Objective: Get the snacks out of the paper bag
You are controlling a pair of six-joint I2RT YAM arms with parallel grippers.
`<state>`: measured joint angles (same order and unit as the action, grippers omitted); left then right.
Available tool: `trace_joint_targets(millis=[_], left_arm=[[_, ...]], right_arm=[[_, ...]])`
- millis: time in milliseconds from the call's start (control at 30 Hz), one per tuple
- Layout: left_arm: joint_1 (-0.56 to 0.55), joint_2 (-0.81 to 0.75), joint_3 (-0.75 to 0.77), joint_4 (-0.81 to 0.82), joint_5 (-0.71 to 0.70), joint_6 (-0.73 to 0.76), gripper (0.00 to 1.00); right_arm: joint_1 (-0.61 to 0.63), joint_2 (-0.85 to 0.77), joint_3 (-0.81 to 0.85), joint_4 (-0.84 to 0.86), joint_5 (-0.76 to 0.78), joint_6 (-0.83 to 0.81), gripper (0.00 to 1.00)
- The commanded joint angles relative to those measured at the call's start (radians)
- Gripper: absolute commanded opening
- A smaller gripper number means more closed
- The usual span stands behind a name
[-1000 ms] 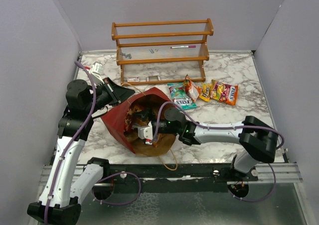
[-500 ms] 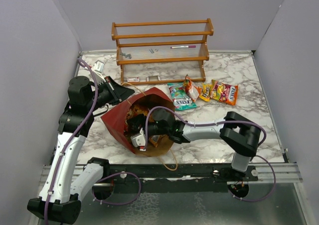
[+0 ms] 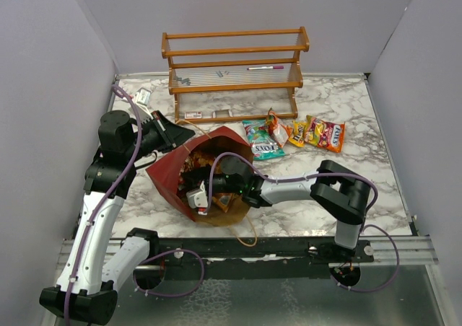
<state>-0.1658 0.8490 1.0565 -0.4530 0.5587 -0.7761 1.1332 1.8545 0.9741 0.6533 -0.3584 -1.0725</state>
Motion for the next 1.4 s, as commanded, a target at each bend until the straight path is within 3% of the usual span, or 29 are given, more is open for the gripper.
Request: trace_joint_targets(millis=[0,333,600,800,1033,1367], left_arm=[[0.003,-0.012,0.035,-0.009,-0.010,-0.001,0.00],[0.002,-0.023,0.011,0.039,-0.005,-0.026,0.00],[0.002,-0.050,-0.002,0.059,0.000,-0.025,0.00],[0.002,-0.057,-0.032,0.093,0.023,-0.033,0.00],[0.002,-0.041,-0.049,0.116,0.030,-0.016,0.00],[0.002,-0.023,-0.060,0.130,0.018,0.009,0.00]], right_arm=[[0.005,-0.079,-0.052,0.082,0.040,0.072,0.04],[0.005,-0.338,-0.213,0.028,0.031,0.283,0.01],[0.005,-0.634,-0.318,-0.187,0.009,0.527,0.01],[0.005,-0.864,-0.299,-0.506,0.060,0.729,0.01],[0.004,-1.137,-0.249,-0.715,0.109,0.885,0.01],[0.005,-1.210,-0.071,-0.859,0.283,0.964,0.01]])
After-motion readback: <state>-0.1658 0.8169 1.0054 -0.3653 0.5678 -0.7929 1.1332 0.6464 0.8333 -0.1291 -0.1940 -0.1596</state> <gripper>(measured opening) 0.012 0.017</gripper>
